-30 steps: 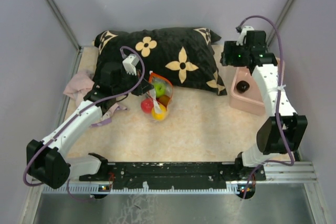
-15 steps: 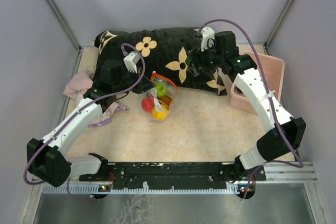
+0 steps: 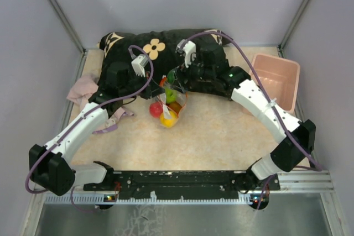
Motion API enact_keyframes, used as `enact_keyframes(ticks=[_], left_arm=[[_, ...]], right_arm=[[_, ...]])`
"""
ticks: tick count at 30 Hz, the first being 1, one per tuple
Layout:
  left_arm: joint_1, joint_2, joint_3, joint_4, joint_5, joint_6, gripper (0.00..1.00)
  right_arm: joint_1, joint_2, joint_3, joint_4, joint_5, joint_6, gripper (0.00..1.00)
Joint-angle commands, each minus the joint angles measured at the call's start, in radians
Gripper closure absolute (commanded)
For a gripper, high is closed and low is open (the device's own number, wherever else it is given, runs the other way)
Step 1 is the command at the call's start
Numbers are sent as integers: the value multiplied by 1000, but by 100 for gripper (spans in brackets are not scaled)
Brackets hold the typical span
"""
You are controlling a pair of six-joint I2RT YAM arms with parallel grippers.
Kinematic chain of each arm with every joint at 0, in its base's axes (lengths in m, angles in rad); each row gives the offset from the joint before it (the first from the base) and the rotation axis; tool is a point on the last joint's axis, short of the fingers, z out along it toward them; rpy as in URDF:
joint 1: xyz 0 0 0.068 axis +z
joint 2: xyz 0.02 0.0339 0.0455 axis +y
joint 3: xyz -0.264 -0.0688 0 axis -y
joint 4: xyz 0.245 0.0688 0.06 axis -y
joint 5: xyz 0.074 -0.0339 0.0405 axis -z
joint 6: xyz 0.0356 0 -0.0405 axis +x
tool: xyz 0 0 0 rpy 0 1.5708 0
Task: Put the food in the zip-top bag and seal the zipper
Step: Place the fake fruit in the zipper food storage bag.
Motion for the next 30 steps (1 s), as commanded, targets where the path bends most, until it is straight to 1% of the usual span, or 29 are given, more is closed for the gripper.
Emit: enact_keyframes(ticks=[1, 6, 10, 15, 19, 24, 30], left_arm=[[-6, -1, 29, 18, 16, -11, 100], [-6, -5, 18, 24, 2, -20, 100], [-5, -4, 15, 28, 4, -23, 100], [-5, -6, 13, 28, 2, -23, 100], [-5, -12, 9, 28, 2, -26, 100], [-6, -17, 6, 28, 4, -27, 100], [-5, -15, 3, 29, 8, -30, 100]], right_arm=[[17, 12, -34, 105, -77, 43, 52], [17, 10, -95, 138, -144, 92, 51], [16, 23, -146, 132, -152, 96, 52], [16, 60, -168, 109, -143, 90, 51], [17, 86, -168, 92, -94, 84, 51], [18, 127, -131, 59, -96, 88, 50], [31, 147, -104, 30, -68, 93, 45]])
